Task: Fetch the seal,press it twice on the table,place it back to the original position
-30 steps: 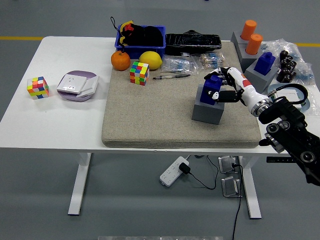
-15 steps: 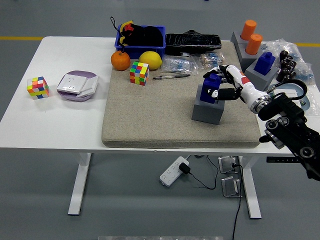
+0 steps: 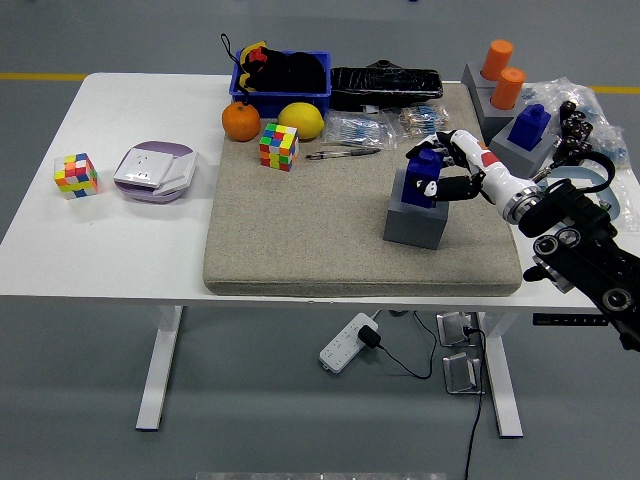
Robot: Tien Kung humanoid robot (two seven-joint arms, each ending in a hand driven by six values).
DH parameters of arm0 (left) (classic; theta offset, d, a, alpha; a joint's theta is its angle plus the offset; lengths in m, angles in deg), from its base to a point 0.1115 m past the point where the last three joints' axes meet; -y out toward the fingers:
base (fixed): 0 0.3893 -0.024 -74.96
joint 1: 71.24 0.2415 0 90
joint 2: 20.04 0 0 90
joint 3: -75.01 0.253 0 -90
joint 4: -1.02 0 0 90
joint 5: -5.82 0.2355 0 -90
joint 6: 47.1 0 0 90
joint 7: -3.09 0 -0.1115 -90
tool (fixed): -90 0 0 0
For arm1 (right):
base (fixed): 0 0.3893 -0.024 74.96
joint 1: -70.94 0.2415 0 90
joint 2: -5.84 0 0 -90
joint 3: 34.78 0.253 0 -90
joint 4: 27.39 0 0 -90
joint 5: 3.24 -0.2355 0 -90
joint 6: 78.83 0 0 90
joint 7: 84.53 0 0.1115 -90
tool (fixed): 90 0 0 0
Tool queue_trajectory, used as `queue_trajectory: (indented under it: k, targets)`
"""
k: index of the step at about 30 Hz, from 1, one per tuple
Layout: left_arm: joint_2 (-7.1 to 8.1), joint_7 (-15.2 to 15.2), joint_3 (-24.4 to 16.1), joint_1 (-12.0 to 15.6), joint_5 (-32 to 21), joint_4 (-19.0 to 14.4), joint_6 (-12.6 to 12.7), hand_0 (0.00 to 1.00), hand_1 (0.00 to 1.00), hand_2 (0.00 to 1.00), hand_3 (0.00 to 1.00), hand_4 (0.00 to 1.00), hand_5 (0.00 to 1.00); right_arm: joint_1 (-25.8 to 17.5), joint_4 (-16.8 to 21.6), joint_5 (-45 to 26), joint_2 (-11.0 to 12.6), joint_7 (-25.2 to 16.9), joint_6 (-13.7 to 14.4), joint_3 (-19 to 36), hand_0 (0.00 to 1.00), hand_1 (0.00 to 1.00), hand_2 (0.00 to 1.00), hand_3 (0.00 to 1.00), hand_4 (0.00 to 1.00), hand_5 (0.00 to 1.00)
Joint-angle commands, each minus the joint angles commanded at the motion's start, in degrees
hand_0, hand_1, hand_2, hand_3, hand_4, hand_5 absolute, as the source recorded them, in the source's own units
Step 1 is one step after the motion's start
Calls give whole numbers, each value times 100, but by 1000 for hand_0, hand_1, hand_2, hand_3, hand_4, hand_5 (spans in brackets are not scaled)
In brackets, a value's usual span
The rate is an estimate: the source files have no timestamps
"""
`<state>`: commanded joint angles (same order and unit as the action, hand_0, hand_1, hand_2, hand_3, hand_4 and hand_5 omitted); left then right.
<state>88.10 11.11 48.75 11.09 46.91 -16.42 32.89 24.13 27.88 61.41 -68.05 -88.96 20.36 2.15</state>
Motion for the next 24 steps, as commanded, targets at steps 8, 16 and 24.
queue_trajectory:
  k: [8, 16, 24]
  targets:
    - [-4, 2, 0, -5, -1, -3, -5, 827, 796, 763, 815, 749, 307, 157, 32, -31, 33, -16, -48, -271, 590, 443, 438, 477, 622, 2]
    - [-5, 2, -9, 11, -6, 4, -6, 827, 795, 763, 815, 749, 307, 282, 161, -2, 140, 60, -135, -369, 591, 443, 438, 477, 621, 2]
    - [-1, -2, -31, -4, 3, -4, -8, 827, 796, 762, 815, 749, 307, 419, 224, 57, 247, 162, -270, -358, 591, 443, 439, 477, 619, 2]
